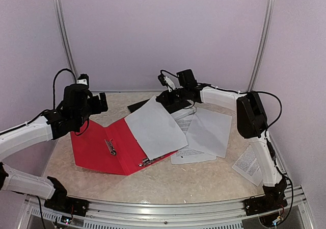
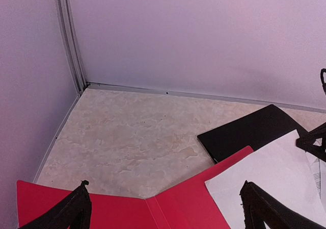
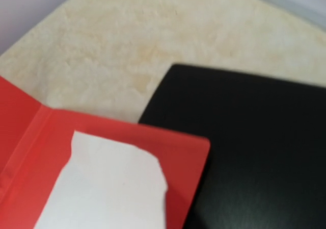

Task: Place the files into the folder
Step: Place the file in the spring clip on the folder.

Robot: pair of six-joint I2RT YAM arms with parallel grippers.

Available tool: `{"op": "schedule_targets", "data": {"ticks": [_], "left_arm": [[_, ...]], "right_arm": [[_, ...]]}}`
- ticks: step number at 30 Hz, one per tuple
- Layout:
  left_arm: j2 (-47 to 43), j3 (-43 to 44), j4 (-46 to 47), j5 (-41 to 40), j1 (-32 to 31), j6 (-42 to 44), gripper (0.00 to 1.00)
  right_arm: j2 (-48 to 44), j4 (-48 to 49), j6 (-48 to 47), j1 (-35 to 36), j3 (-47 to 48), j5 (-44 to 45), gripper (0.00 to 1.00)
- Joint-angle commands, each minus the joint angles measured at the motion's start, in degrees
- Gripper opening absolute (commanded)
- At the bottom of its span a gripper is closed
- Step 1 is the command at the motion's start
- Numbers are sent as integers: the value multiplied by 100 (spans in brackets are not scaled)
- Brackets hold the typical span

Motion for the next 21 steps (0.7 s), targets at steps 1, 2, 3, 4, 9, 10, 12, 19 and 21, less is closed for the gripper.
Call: {"op": "schedule_targets", "data": {"ticks": [1,2,3,4,9,10,12,19,21], "left_arm": [[31,9,-95,33,-26,91,99],[31,5,-99,33,-29,91,99],[31,-5,-102,29,-30,96,99],[31,-6,-100,24,-27,99,99],[48,3,-86,57,-30,87,99],[49,4,-82,59,-30,99,99],[42,-3,-82,50,-38,100,99],[25,-32,-82,0,-38,126,99],[23,-33,-74,-2,-38,130,99]], "right_arm": [[300,305,-37,-22,184,-161,0],[329,349,10,-22,176,-195,0],[333,384,54,-15,178,-211,0],[334,421,111,-6,160,-192,0],[267,947,642,12,-79,-157,0],[266,1023,712,20,-99,-108,0],[295,1143,810,37,-67,-53,0],[541,1057,853,118,139,-357,0],[630,886,772,150,213,-502,0]]}}
